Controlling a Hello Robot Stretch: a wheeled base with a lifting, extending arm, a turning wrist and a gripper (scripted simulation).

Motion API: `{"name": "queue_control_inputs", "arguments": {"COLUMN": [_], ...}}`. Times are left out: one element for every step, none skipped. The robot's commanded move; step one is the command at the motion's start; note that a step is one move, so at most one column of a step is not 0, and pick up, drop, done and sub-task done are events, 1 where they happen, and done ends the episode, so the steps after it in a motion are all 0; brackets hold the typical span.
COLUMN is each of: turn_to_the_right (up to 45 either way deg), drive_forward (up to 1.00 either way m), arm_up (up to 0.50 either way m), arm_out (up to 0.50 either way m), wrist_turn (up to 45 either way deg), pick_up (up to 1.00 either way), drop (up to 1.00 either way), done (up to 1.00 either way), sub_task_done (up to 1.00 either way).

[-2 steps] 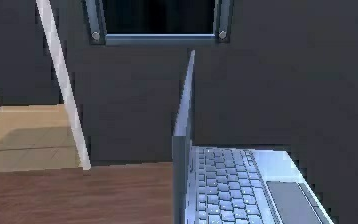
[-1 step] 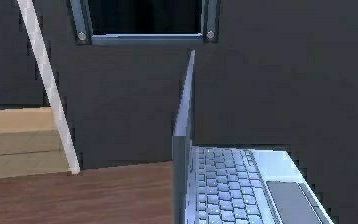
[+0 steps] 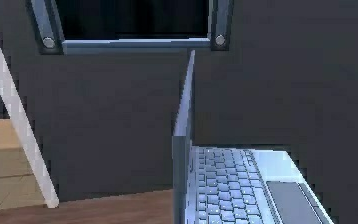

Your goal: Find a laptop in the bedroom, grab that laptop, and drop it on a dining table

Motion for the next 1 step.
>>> {"name": "queue_control_inputs", "arguments": {"turn_to_the_right": [-45.0], "drive_forward": [0.00], "arm_up": [0.00], "arm_out": [0.00], "wrist_turn": [0.0], "pick_up": [0.00], "drop": [0.00], "done": [0.00], "sub_task_done": [0.00]}}
